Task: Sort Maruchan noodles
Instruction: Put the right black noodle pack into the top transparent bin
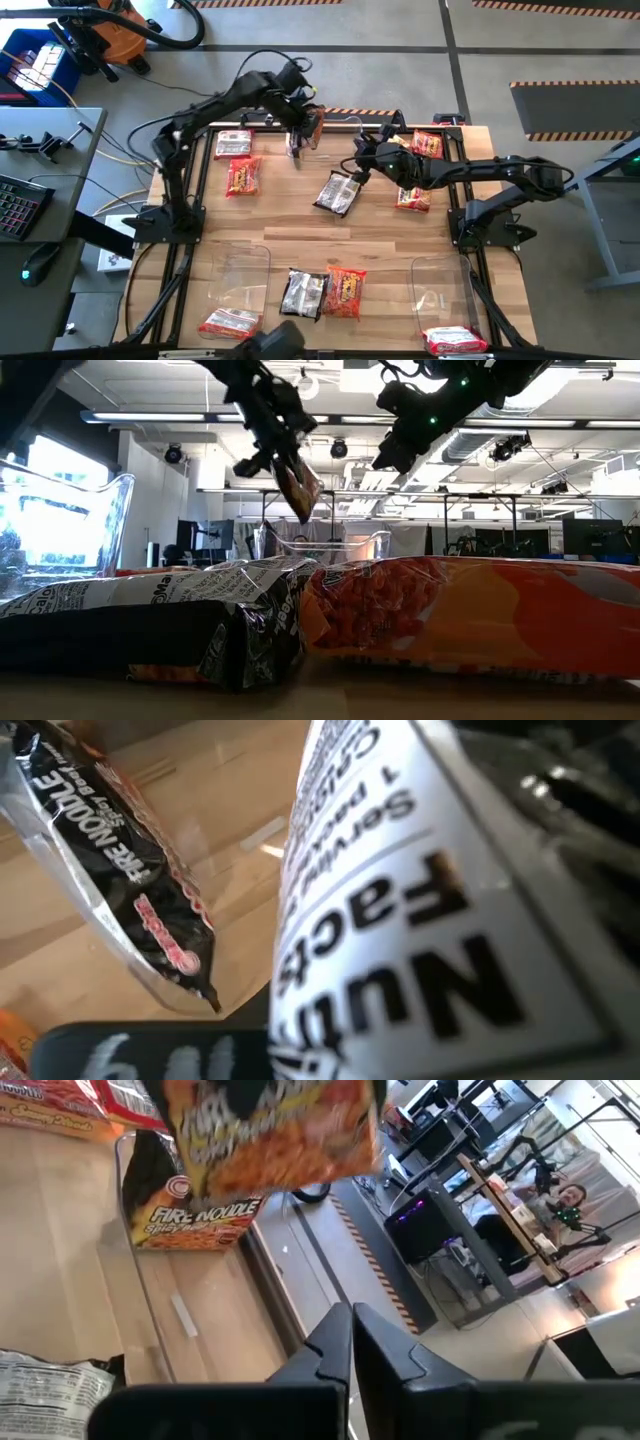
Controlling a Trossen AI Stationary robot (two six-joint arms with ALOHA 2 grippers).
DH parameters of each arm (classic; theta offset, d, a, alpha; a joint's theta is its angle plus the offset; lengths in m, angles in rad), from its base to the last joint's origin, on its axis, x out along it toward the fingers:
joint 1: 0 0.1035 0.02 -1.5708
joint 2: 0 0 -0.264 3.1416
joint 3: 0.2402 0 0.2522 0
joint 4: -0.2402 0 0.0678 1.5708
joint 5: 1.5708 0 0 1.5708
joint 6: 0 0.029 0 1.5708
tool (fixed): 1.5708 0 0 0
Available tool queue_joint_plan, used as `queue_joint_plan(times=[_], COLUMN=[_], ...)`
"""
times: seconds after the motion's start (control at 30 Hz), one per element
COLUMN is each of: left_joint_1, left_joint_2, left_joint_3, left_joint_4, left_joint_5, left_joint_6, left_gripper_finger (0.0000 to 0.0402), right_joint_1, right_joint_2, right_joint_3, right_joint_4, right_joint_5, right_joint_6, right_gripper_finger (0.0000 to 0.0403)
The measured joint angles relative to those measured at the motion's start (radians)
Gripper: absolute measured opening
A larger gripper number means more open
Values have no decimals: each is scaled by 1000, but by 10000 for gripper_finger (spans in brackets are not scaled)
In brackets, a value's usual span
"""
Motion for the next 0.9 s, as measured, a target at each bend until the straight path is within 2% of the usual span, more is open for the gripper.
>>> queue_joint_plan(times=[0.13, 0.3, 0.9], left_joint_1=[8, 25, 64], left_joint_2=[83, 132, 163], left_joint_3=[68, 81, 81], left_joint_4=[-55, -62, -127], left_joint_5=[2, 19, 7], left_joint_6=[17, 11, -69], left_gripper_finger=[60, 62, 63], right_joint_1=[0, 0, 0], right_joint_2=[0, 0, 0], right_joint_3=[0, 0, 0], right_joint_4=[-1, -2, -3], right_joint_5=[-28, -56, -89], right_joint_6=[26, 41, 59], right_gripper_finger=[0, 0, 0])
